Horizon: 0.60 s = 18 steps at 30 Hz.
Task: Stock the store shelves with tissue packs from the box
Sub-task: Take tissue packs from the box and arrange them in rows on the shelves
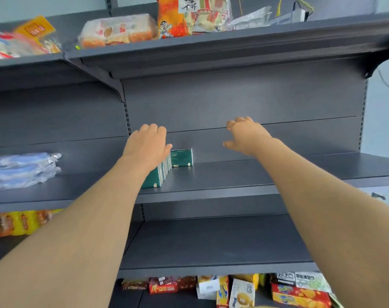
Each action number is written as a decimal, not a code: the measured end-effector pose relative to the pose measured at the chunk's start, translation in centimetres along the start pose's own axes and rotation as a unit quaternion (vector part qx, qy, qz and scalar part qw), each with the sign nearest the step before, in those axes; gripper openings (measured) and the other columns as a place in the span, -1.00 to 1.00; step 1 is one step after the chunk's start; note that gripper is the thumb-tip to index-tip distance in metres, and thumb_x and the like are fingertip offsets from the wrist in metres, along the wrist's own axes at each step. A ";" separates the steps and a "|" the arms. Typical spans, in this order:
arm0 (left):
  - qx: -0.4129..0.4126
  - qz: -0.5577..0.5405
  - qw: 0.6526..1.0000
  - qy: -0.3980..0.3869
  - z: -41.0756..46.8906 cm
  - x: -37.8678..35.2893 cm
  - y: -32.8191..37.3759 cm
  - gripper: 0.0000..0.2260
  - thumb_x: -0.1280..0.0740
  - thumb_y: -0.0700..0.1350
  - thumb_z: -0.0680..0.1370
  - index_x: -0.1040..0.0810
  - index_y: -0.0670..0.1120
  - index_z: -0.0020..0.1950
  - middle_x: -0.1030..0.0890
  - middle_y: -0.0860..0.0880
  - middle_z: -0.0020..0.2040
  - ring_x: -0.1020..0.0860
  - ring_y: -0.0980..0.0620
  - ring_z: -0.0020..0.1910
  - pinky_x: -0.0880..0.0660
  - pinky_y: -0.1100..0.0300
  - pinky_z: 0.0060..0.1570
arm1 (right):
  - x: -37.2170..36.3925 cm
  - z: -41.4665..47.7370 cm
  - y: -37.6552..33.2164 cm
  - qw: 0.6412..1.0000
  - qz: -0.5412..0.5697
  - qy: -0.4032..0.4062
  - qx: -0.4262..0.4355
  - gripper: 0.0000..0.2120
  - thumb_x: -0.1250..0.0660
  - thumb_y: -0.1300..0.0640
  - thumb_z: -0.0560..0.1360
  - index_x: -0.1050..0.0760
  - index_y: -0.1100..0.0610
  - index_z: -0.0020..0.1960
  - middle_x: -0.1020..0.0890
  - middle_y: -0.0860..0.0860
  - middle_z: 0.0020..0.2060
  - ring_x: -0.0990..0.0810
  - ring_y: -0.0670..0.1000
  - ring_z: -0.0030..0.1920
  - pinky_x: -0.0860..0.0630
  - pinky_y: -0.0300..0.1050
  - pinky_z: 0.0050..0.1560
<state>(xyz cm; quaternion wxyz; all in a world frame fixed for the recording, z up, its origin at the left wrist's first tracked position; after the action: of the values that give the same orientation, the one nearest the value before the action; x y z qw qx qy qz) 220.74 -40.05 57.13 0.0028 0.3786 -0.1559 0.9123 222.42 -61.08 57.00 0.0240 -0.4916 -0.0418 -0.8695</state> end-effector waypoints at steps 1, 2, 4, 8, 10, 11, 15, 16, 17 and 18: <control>-0.003 0.000 1.000 0.004 -0.6 0.8 0.3 -0.67 -0.15 0.07 0.62 -0.42 -0.17 0.20 -0.51 -0.12 0.11 -0.45 -0.11 0.12 -0.41 0.06 0.03 | 0.5 -1.2 0.3 1.000 -0.004 -0.001 -0.005 -0.53 -0.23 -0.04 0.55 -0.31 0.18 0.37 -0.40 0.14 0.27 -0.32 0.16 0.30 -0.34 0.04 0.21; -0.007 0.001 1.000 0.008 -1.2 1.5 0.7 -0.67 -0.15 0.06 0.62 -0.42 -0.17 0.20 -0.50 -0.13 0.11 -0.45 -0.11 0.12 -0.41 0.06 0.03 | 0.9 -2.4 0.6 1.000 -0.010 -0.001 -0.008 -0.53 -0.23 -0.03 0.55 -0.31 0.19 0.36 -0.41 0.14 0.27 -0.32 0.16 0.30 -0.35 0.04 0.20; -0.018 -0.004 1.000 0.016 -2.6 2.8 1.5 -0.67 -0.16 0.06 0.62 -0.42 -0.18 0.19 -0.50 -0.13 0.10 -0.45 -0.12 0.11 -0.41 0.05 0.02 | 1.7 -4.7 1.1 1.000 -0.020 -0.001 -0.015 -0.55 -0.22 -0.03 0.56 -0.33 0.20 0.34 -0.42 0.14 0.26 -0.33 0.16 0.28 -0.35 0.03 0.19; -0.042 -0.013 0.999 -0.011 -5.2 3.7 3.4 -0.65 -0.15 0.07 0.62 -0.41 -0.19 0.21 -0.49 -0.13 0.13 -0.44 -0.12 0.13 -0.41 0.06 0.03 | 2.0 -9.3 2.0 0.998 -0.036 -0.038 -0.039 -0.55 -0.21 -0.03 0.57 -0.31 0.19 0.36 -0.41 0.13 0.28 -0.31 0.15 0.31 -0.34 0.03 0.21; -0.041 -0.018 0.999 -0.030 -6.9 3.4 4.2 -0.64 -0.14 0.06 0.62 -0.40 -0.20 0.24 -0.48 -0.14 0.15 -0.43 -0.11 0.15 -0.40 0.06 0.04 | 1.2 -11.6 2.4 0.996 -0.056 -0.063 -0.039 -0.55 -0.21 -0.04 0.57 -0.32 0.18 0.36 -0.41 0.13 0.28 -0.32 0.15 0.31 -0.34 0.03 0.22; -0.039 -0.027 0.998 -0.036 -7.9 3.2 4.7 -0.64 -0.15 0.06 0.62 -0.39 -0.20 0.25 -0.48 -0.14 0.16 -0.43 -0.12 0.15 -0.40 0.06 0.05 | 0.8 -12.8 2.6 0.995 -0.061 -0.073 -0.039 -0.56 -0.20 -0.04 0.57 -0.32 0.18 0.36 -0.42 0.13 0.27 -0.33 0.15 0.30 -0.35 0.03 0.21; -0.045 -0.060 0.994 -0.080 -11.7 1.7 7.9 -0.64 -0.16 0.05 0.62 -0.40 -0.21 0.23 -0.47 -0.14 0.17 -0.42 -0.11 0.19 -0.40 0.06 0.08 | -1.4 -17.6 3.9 0.990 -0.069 -0.112 -0.044 -0.59 -0.22 -0.02 0.56 -0.36 0.19 0.32 -0.44 0.12 0.24 -0.35 0.14 0.28 -0.36 0.01 0.17; -0.048 -0.065 0.993 -0.090 -12.4 1.1 8.8 -0.64 -0.16 0.06 0.62 -0.40 -0.20 0.23 -0.46 -0.14 0.18 -0.41 -0.11 0.20 -0.40 0.05 0.09 | -2.1 -18.8 4.5 0.989 -0.065 -0.124 -0.049 -0.59 -0.23 -0.02 0.56 -0.36 0.19 0.32 -0.44 0.12 0.24 -0.35 0.14 0.28 -0.36 0.02 0.17; -0.050 -0.070 0.991 -0.102 -13.2 0.5 9.8 -0.64 -0.16 0.06 0.62 -0.40 -0.20 0.23 -0.46 -0.14 0.18 -0.41 -0.11 0.21 -0.40 0.05 0.10 | -2.8 -19.9 5.1 0.987 -0.060 -0.136 -0.053 -0.58 -0.23 -0.02 0.56 -0.36 0.19 0.32 -0.44 0.13 0.24 -0.35 0.15 0.28 -0.37 0.03 0.17; -0.052 -0.075 0.989 -0.115 -13.9 -0.3 10.7 -0.63 -0.16 0.06 0.62 -0.39 -0.20 0.24 -0.45 -0.14 0.18 -0.40 -0.11 0.21 -0.40 0.05 0.11 | -3.8 -21.0 5.7 0.986 -0.055 -0.148 -0.055 -0.58 -0.23 -0.02 0.56 -0.35 0.19 0.33 -0.44 0.13 0.25 -0.35 0.15 0.29 -0.38 0.04 0.18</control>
<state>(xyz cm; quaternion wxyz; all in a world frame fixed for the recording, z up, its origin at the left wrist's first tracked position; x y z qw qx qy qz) 210.06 -46.17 44.66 0.0728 0.4908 -0.1738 0.8507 206.97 -68.74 43.29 -0.0575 -0.6122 -0.0236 -0.7883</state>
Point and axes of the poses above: each hand's wrist, its own z-axis towards the middle knuckle, its own x-axis out of the back of the hand, y = z × x, the point moved 6 cm from there along z, towards the middle knuckle
